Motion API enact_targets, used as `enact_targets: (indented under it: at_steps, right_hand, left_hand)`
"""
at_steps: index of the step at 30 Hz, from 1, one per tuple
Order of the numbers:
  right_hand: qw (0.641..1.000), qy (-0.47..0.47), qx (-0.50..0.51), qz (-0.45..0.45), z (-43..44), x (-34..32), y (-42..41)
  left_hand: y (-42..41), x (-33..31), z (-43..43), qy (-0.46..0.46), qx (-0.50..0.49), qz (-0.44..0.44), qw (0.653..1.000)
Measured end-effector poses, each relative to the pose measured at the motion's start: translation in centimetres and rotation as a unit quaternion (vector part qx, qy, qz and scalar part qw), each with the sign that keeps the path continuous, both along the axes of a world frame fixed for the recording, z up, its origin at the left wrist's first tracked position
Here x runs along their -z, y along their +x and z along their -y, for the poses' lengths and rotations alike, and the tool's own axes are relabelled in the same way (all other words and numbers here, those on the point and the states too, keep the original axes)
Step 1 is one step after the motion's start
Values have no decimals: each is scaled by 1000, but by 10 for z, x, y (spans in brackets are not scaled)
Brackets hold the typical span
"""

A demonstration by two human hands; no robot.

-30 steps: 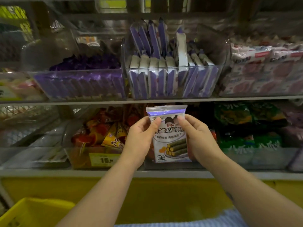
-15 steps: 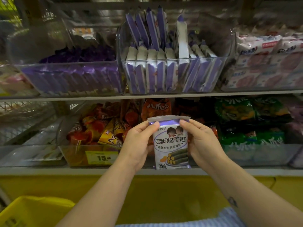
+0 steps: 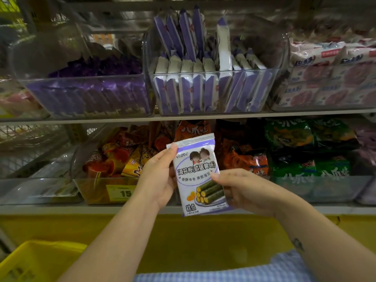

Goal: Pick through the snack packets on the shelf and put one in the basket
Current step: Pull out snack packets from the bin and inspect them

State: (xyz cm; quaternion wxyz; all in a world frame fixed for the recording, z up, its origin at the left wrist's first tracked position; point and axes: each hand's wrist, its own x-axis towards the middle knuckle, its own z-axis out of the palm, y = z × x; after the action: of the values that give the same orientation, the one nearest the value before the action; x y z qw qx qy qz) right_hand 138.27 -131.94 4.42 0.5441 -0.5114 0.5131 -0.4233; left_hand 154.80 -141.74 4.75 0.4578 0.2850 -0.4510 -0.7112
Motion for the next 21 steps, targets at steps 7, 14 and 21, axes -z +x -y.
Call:
enact_targets:
  at_steps: [7,14,21]
  right_hand:
    - [989,31,71,127,0,-2,-3]
    - [985,38,61,156,-1,-4,-6]
    - [972,-130,191,45,7,1,7]
  left_hand:
    - [23,-1,4,17,253,87,963]
    - [20,2,0,31,304,55,951]
    - [0,8,-7,-216,38,164,962]
